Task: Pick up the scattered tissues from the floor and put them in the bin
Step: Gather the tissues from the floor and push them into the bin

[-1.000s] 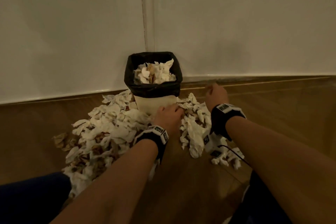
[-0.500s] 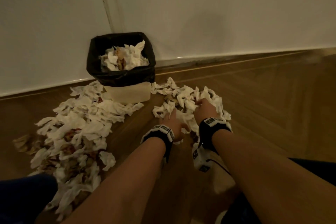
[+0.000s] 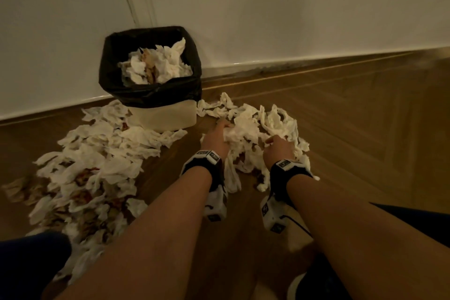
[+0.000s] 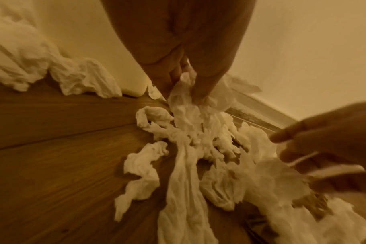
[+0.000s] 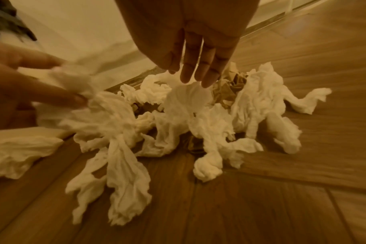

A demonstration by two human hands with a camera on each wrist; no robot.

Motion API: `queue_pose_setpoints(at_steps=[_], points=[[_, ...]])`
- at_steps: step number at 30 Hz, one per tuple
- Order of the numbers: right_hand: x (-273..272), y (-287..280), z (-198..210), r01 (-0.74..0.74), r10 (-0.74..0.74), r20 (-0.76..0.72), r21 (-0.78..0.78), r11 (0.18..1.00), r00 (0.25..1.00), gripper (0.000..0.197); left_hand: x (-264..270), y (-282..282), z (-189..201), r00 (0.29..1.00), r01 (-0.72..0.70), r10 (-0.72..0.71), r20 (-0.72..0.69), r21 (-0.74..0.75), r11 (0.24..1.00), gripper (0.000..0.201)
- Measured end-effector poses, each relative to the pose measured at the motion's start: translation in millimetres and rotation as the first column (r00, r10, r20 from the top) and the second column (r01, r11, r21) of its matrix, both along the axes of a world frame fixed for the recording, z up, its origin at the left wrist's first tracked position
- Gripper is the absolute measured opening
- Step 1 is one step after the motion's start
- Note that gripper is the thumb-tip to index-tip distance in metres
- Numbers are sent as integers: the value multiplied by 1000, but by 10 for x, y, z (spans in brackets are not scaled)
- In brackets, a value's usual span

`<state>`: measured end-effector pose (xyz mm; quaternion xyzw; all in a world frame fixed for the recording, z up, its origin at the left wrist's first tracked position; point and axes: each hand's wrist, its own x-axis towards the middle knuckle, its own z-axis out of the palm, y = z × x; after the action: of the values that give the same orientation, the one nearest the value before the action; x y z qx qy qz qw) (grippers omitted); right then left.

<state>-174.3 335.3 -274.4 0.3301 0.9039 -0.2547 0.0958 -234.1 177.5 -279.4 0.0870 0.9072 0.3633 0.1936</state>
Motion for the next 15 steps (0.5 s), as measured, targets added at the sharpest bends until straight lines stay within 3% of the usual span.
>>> queue_pose_setpoints(at_steps=[3, 6, 11, 15], points=[[62, 36, -59, -91, 91, 10, 66, 994, 996, 28, -46, -134, -36, 999, -33, 31, -23, -127, 991, 45], [125, 33, -67, -203, 195, 93, 87, 975, 976, 39, -28, -255, -52, 995, -101, 99, -20, -89, 991, 38], [134, -95, -52, -366, 341, 314, 21, 930, 886, 60, 12, -372, -14, 955, -279, 276, 110, 9, 960, 39], [127, -136, -60, -471, 416, 491, -14, 882, 765, 62, -37, -361, 7, 875, -385, 337, 348, 77, 920, 40]])
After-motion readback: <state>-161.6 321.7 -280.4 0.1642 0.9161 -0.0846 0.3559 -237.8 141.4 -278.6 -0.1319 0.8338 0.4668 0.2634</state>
